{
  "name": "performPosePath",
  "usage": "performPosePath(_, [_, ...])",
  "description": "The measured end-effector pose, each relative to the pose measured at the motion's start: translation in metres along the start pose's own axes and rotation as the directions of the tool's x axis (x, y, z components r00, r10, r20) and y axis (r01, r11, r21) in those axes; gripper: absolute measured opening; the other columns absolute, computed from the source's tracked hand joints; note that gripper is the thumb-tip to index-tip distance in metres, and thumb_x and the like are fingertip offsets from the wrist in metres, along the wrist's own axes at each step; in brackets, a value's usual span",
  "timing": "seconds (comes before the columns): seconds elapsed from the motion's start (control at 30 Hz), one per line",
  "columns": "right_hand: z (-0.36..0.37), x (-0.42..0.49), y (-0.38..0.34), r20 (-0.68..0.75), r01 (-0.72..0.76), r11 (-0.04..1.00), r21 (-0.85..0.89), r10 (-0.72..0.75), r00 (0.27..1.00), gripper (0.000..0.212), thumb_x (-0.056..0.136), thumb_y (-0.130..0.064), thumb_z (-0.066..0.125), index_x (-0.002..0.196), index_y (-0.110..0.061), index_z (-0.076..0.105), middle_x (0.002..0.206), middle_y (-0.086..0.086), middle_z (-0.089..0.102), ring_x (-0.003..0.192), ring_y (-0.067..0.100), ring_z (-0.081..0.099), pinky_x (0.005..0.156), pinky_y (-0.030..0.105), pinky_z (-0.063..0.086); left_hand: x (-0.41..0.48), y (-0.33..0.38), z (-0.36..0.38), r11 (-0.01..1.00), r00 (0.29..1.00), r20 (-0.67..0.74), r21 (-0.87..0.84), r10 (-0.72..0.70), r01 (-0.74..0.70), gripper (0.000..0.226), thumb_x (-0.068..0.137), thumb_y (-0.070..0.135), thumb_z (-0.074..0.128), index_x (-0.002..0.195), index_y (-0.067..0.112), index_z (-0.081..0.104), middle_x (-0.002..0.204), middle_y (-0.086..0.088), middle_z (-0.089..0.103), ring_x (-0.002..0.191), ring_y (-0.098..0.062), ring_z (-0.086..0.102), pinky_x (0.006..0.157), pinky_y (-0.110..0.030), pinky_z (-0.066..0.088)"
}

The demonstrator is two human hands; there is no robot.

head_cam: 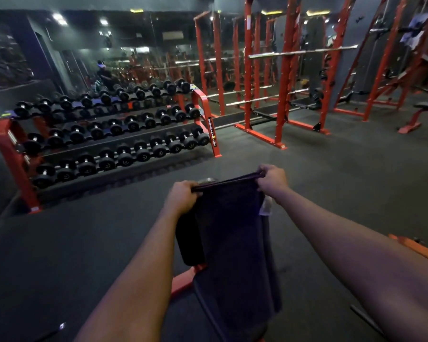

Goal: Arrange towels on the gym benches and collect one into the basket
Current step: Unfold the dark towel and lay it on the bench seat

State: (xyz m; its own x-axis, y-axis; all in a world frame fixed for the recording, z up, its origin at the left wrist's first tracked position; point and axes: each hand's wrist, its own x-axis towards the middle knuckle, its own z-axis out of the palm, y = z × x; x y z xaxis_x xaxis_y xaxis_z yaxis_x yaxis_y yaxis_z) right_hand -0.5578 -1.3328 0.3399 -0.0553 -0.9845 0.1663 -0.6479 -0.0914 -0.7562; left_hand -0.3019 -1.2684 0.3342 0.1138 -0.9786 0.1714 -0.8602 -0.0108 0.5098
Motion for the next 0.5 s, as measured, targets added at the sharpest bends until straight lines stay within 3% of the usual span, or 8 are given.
performPosePath(0.07, [0.014,0.001,0.013,-0.013,-0.015,0.999,0.033,0.015,1.0,0.023,0.069,0.001,0.066,0.065,-0.021,0.058,0.075,0.009,0.07,0.072,0.029,0.072,0.068,0.041,0.061,-0.001,-0.005,0.012,0.998,0.992,-0.128,-0.064,-0.019,0.011,0.009,0.084,0.019,0.063,0.081,0.028,0.065,0.075,-0.005,0.069,0.073,-0.026,0.068,0.067,-0.031,0.055])
performPosePath(0.17, [0.027,-0.009,0.025,-0.012,0.074,0.997,0.026,-0.073,0.997,0.019,0.073,0.0,0.064,0.072,-0.018,0.059,0.073,0.008,0.065,0.069,0.026,0.062,0.062,0.024,0.048,-0.008,-0.013,0.024,0.987,0.984,-0.174,-0.162,-0.031,0.003,0.021,0.084,0.013,0.056,0.08,0.032,0.064,0.068,0.0,0.067,0.062,-0.018,0.068,0.062,-0.031,0.059])
performPosePath(0.27, [0.039,-0.018,0.042,0.009,0.109,0.992,0.058,-0.109,0.994,0.007,0.075,-0.002,0.064,0.077,-0.009,0.063,0.07,0.004,0.061,0.067,0.019,0.053,0.052,0.015,0.035,-0.024,-0.023,0.04,0.984,0.979,-0.2,-0.179,-0.038,0.001,0.013,0.083,0.011,0.057,0.084,0.019,0.068,0.067,-0.002,0.066,0.06,-0.014,0.064,0.061,-0.026,0.054])
performPosePath(0.4, [0.066,-0.026,0.089,0.145,0.003,0.995,0.102,-0.018,0.989,0.009,0.069,-0.005,0.061,0.072,-0.01,0.067,0.063,0.009,0.066,0.061,0.025,0.064,0.056,0.031,0.052,-0.057,-0.035,0.081,0.973,0.981,-0.132,-0.202,-0.141,0.113,0.009,0.082,0.014,0.061,0.073,0.014,0.063,0.06,-0.004,0.063,0.052,-0.011,0.058,0.053,-0.031,0.051])
performPosePath(0.5, [0.086,-0.041,0.131,0.266,-0.027,0.999,0.037,0.016,0.964,0.013,0.072,-0.009,0.064,0.059,-0.01,0.063,0.055,0.001,0.058,0.057,0.015,0.055,0.055,0.026,0.044,-0.082,-0.051,0.125,0.942,0.964,-0.002,-0.211,-0.266,0.26,0.01,0.077,0.02,0.061,0.067,0.019,0.06,0.059,-0.002,0.065,0.055,-0.015,0.064,0.055,-0.038,0.057])
